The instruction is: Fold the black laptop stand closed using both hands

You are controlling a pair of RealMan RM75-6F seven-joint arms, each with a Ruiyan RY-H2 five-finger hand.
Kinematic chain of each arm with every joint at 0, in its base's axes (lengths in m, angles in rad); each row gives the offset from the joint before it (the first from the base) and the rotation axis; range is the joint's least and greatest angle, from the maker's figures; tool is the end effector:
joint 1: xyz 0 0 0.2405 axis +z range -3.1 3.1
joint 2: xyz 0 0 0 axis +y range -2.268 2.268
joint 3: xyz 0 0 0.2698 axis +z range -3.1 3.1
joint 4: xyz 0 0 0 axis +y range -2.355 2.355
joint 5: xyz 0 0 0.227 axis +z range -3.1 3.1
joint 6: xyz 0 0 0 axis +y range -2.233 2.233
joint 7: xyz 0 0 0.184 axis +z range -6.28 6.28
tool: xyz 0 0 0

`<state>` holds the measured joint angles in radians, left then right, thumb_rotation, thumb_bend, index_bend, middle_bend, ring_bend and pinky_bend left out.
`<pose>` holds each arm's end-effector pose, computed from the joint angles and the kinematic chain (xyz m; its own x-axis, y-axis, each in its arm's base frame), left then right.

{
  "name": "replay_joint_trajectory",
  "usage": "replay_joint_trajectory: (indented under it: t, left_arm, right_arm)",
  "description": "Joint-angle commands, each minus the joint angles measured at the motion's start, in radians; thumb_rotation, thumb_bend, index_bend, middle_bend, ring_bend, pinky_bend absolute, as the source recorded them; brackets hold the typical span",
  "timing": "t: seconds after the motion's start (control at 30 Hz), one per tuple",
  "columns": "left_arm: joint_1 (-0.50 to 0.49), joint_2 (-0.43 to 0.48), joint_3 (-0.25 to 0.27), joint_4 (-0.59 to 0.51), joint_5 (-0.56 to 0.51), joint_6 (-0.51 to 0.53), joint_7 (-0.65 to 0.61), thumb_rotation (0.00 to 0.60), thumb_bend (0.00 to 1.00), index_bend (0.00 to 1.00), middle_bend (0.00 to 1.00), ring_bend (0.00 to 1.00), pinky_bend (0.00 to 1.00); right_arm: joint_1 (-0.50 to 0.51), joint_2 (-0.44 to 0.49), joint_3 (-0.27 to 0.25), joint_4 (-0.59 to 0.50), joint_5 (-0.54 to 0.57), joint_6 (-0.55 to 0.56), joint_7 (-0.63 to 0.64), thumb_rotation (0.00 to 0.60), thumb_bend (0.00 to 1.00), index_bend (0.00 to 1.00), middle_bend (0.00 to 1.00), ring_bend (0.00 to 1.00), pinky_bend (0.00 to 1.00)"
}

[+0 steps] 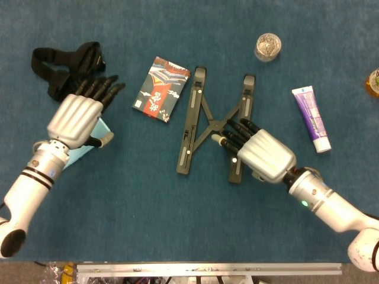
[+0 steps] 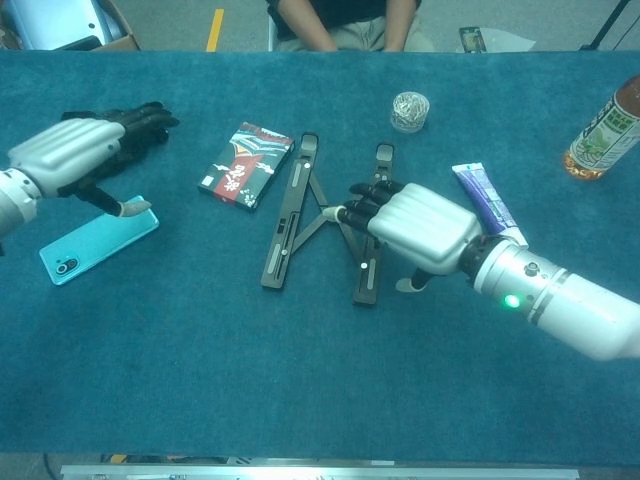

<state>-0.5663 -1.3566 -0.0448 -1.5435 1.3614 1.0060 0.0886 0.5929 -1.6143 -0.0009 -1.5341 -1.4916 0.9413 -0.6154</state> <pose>-0.2241 0.3397 -0.0035 0.4232 0.3254 0.8456 0.8812 -0.3646 -0.3008 -0.1487 -0.2786 -0.1068 0.7356 -0.1380 0.6632 -0.5465 -0.6994 0.4607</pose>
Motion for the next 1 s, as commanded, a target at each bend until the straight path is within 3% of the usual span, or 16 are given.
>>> replay_joint_trajectory:
  t: [0.03,1.0]
  left_arm:
    - [-0.016,-0.036,-0.007,0.029,-0.004,-0.022,-0.005,0.6,0.26,0.0,0.0,0.0,0.01]
    - [-0.081,-0.256,-0.026,0.209,-0.023,-0.104,-0.057,0.6,0.26,0.0,0.0,0.0,0.01]
  right_arm:
    - [0.0,0.005,0.005,0.001,0.008,0.005,0.001,0.6,0.05,0.05,0.17,0.02,0.15]
    - [0.031,-0.065,0.01,0.068,0.031,0.01,-0.039,0.6,0.05,0.05,0.17,0.02,0.15]
